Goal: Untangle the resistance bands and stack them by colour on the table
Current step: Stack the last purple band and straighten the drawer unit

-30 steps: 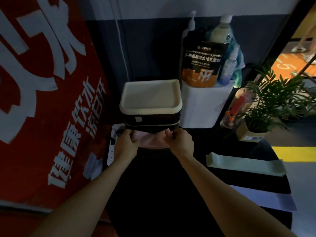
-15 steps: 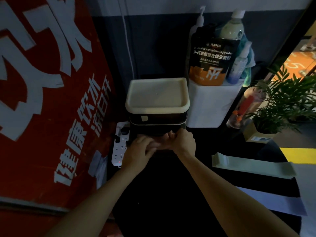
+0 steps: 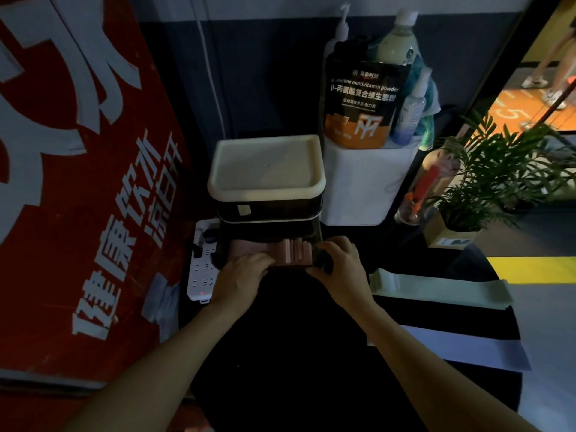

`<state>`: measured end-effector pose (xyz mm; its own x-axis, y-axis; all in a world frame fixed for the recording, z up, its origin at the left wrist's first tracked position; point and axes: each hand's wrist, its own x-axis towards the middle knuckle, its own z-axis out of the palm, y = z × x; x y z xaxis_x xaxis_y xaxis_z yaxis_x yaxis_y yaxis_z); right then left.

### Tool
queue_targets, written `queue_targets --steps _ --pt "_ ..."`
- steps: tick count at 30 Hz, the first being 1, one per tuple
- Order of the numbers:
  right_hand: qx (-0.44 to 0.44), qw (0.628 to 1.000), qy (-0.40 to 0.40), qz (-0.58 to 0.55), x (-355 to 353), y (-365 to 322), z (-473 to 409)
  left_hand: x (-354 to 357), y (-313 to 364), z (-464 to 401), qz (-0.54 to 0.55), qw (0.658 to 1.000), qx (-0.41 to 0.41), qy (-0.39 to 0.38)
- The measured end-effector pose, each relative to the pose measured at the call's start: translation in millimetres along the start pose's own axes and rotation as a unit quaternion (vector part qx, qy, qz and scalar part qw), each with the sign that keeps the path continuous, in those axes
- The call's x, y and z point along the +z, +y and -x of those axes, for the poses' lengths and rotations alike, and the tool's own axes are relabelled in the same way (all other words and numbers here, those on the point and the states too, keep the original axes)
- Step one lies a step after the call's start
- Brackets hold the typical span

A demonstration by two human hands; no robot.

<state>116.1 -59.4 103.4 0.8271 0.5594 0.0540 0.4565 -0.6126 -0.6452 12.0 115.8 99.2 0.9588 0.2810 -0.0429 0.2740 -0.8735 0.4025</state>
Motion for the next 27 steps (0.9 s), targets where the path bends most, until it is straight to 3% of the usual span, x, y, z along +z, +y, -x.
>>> queue_targets --steps 7,13,16,19,22,27 --pt "-0.001 0.999 0.034 -0.020 1 1 -10 -5 1 -5 -0.009 1.000 0.007 0.024" --pt "0.018 0.997 0.045 -0.058 2 -1 -29 -11 -7 -21 0.004 0.988 -0.047 0.145" --pt "0.058 0.993 0.044 -0.089 5 0 -39 -14 -17 -24 0.014 0.969 -0.126 0.213" --pt "0.083 0.991 0.040 -0.099 7 1 -51 -9 -34 -30 0.095 0.946 -0.192 0.243" --pt "0.099 0.988 0.015 -0.115 7 1 -61 -4 -48 -39 0.228 0.922 -0.193 0.247" --pt "0.119 0.982 -0.011 -0.148 11 1 -76 -11 -53 -51 0.251 0.923 -0.195 0.219"
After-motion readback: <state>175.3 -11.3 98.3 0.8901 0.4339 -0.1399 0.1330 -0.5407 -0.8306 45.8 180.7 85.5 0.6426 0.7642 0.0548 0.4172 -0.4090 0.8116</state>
